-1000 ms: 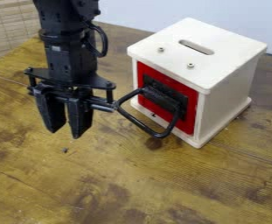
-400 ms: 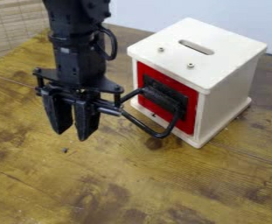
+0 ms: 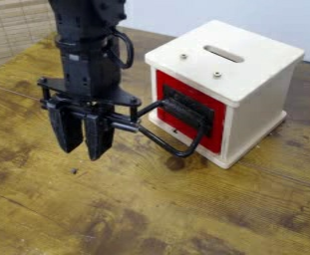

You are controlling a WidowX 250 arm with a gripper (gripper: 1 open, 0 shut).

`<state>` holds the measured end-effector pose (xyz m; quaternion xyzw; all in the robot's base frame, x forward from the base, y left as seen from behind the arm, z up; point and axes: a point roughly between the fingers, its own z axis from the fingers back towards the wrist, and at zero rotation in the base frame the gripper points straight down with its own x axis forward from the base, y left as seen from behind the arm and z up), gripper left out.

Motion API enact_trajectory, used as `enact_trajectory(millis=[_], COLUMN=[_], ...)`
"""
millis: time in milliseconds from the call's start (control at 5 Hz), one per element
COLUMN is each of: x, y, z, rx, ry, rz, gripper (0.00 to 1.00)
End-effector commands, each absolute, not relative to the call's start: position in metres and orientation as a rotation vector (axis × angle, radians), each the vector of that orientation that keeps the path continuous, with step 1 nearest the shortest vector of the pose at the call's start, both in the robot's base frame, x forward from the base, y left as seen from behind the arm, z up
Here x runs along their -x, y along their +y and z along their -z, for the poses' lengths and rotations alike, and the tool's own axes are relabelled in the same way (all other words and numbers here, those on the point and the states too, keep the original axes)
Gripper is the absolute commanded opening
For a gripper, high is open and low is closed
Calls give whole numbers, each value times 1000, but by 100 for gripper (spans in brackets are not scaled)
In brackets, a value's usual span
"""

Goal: Close the drawer

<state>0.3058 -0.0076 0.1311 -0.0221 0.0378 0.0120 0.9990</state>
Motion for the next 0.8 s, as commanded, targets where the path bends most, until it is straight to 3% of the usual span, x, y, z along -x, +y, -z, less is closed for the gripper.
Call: enact_trajectory(millis=[0, 600], x=[-306, -296], y=[-2, 16], z=[-162, -172], rx=[35, 17], ry=[-22, -24], rz=[-22, -31], gripper=[100, 100])
